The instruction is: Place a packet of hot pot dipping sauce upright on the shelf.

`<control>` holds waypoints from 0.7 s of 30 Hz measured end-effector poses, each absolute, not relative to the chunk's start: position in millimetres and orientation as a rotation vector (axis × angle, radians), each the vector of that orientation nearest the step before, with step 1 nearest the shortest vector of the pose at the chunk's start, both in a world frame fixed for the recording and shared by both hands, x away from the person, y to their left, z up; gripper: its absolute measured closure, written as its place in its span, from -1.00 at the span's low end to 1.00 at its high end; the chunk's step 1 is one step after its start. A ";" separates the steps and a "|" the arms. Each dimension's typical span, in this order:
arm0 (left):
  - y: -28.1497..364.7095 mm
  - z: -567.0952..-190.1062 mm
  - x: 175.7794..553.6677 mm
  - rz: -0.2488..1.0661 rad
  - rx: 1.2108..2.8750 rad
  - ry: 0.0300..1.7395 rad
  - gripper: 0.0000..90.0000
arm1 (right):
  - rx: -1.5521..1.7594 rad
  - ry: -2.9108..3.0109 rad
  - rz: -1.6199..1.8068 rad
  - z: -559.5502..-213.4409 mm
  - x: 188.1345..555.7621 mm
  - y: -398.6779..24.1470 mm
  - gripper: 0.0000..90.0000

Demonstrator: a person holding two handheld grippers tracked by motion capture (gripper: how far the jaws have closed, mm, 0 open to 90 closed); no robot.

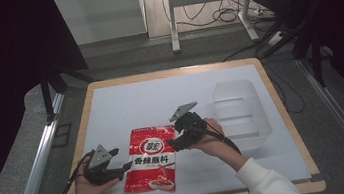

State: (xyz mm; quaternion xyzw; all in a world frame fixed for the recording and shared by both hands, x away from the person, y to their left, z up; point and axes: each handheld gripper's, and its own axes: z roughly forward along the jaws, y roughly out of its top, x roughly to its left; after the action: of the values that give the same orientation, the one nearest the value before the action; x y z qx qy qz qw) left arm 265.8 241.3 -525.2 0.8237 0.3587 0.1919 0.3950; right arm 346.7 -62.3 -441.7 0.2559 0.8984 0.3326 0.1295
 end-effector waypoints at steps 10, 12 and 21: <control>241.8 -525.5 265.8 0.488 2.102 0.899 -0.35 | 0.761 2.649 0.902 -442.9 374.0 -46.3 -0.50; 242.2 -525.5 265.8 0.489 2.108 0.896 -0.35 | 0.766 2.664 0.882 -445.9 381.3 -42.5 -0.49; 242.8 -525.7 265.2 0.497 2.095 0.896 -0.37 | 0.864 2.768 0.776 -461.1 418.0 -27.4 -0.46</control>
State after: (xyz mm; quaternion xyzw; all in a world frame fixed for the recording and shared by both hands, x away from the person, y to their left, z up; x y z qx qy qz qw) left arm 265.2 242.8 -525.7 0.8258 0.3533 0.1960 0.3935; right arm 418.0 -27.4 -461.1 0.2870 0.9199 0.2580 0.0698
